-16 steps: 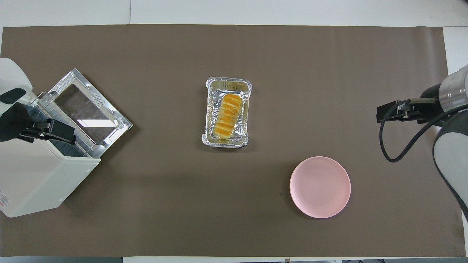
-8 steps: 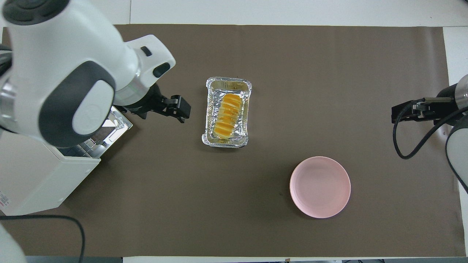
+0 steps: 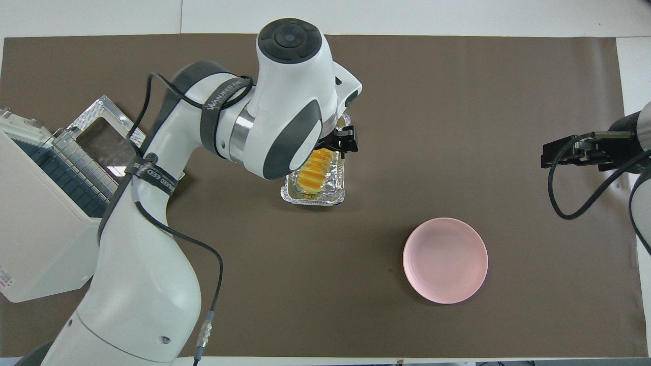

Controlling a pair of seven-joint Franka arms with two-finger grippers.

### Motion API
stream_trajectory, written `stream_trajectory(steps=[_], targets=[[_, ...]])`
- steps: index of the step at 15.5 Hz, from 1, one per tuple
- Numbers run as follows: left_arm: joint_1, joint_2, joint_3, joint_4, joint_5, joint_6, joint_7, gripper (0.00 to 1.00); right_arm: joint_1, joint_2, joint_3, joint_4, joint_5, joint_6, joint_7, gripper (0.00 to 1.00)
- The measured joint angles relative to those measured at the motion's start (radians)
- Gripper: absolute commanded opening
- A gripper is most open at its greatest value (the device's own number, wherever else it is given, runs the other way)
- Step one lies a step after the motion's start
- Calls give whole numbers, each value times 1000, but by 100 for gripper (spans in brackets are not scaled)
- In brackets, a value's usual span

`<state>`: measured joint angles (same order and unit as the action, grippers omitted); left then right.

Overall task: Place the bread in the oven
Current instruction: 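Reach the left gripper over the foil tray and lower onto it, then grasp the foil tray with the left gripper and lift it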

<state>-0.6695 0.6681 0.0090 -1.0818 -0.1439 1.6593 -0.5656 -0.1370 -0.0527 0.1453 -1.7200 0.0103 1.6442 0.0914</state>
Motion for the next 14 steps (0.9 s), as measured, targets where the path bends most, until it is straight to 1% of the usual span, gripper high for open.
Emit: stream_trajectory(steps=[3, 5, 7, 10, 14], targets=[[-47, 54, 13, -2, 0, 106, -67, 100, 0, 0, 0, 0, 0, -1, 0, 100], [-56, 75, 17, -4, 1, 133, -73, 100, 0, 0, 0, 0, 0, -1, 0, 100], [-61, 97, 18, -5, 2, 148, -73, 98, 0, 0, 0, 0, 0, -1, 0, 100], [-64, 113, 18, -5, 2, 163, -74, 74, 0, 0, 0, 0, 0, -1, 0, 100], [-67, 114, 18, -16, 2, 163, -75, 61, 0, 0, 0, 0, 0, -1, 0, 100]])
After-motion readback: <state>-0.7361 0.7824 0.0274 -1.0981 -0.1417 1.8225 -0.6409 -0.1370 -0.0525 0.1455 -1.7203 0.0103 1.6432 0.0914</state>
